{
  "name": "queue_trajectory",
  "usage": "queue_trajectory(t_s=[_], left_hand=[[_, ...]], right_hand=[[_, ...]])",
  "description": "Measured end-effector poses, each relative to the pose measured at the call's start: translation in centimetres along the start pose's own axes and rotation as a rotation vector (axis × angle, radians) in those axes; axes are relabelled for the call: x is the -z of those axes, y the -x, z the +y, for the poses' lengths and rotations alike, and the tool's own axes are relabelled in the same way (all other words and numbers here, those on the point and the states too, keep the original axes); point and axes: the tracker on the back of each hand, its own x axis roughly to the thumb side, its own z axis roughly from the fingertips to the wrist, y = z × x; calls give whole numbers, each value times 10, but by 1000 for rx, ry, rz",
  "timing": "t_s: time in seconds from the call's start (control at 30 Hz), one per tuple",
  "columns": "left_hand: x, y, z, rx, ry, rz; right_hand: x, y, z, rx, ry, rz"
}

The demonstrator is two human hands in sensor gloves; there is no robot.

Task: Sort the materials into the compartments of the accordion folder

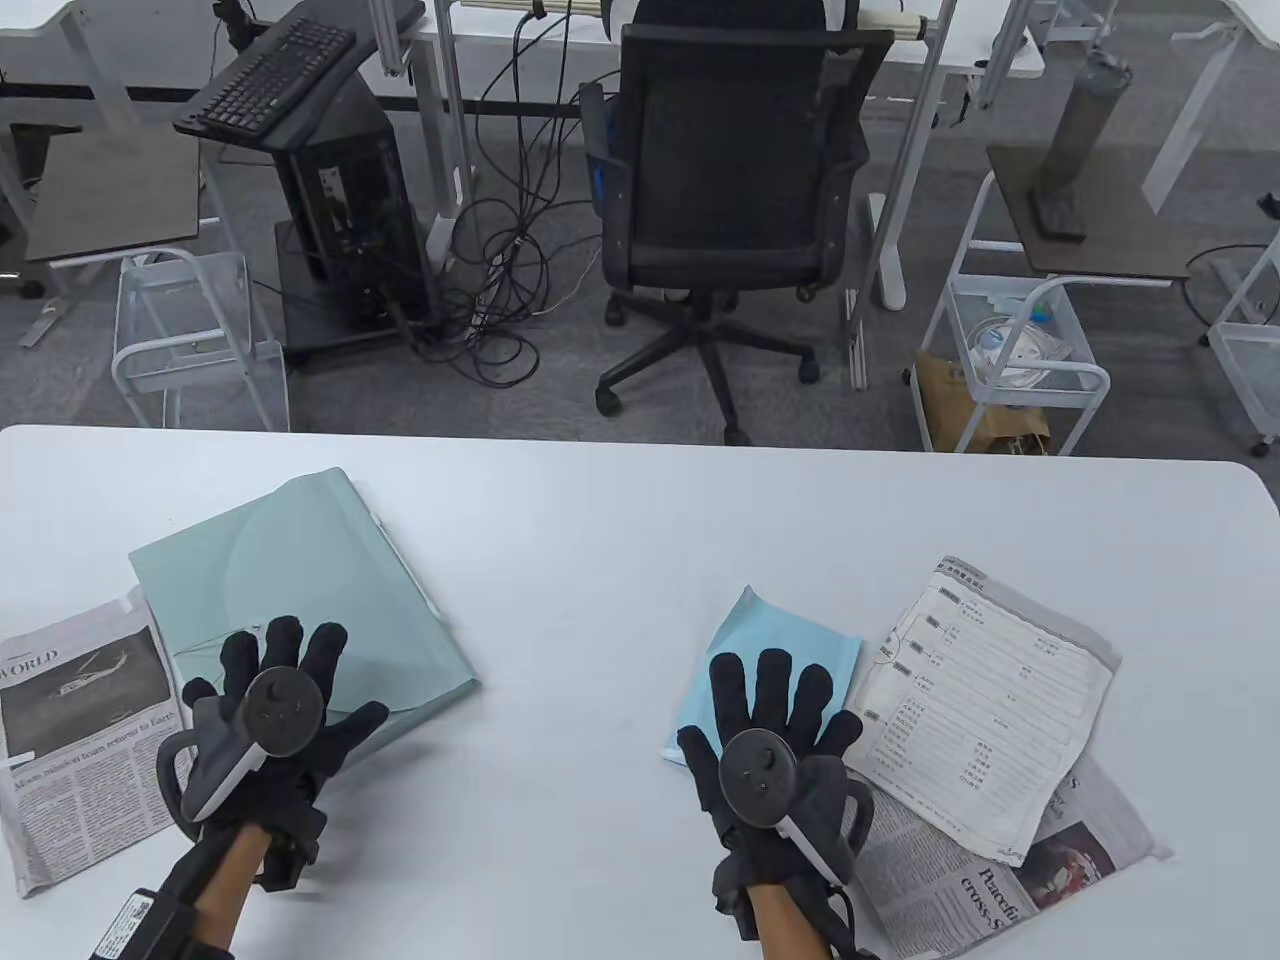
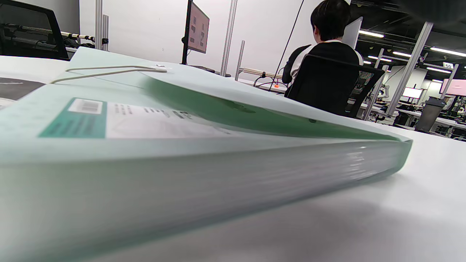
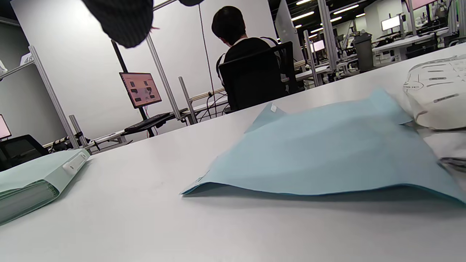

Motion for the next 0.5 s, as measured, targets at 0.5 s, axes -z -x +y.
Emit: queue_trajectory(t_s=[0.5], left_hand=[[17,60,-16,27,207,503]], right_hand=[[0,-2,1,-10,-1,-19]])
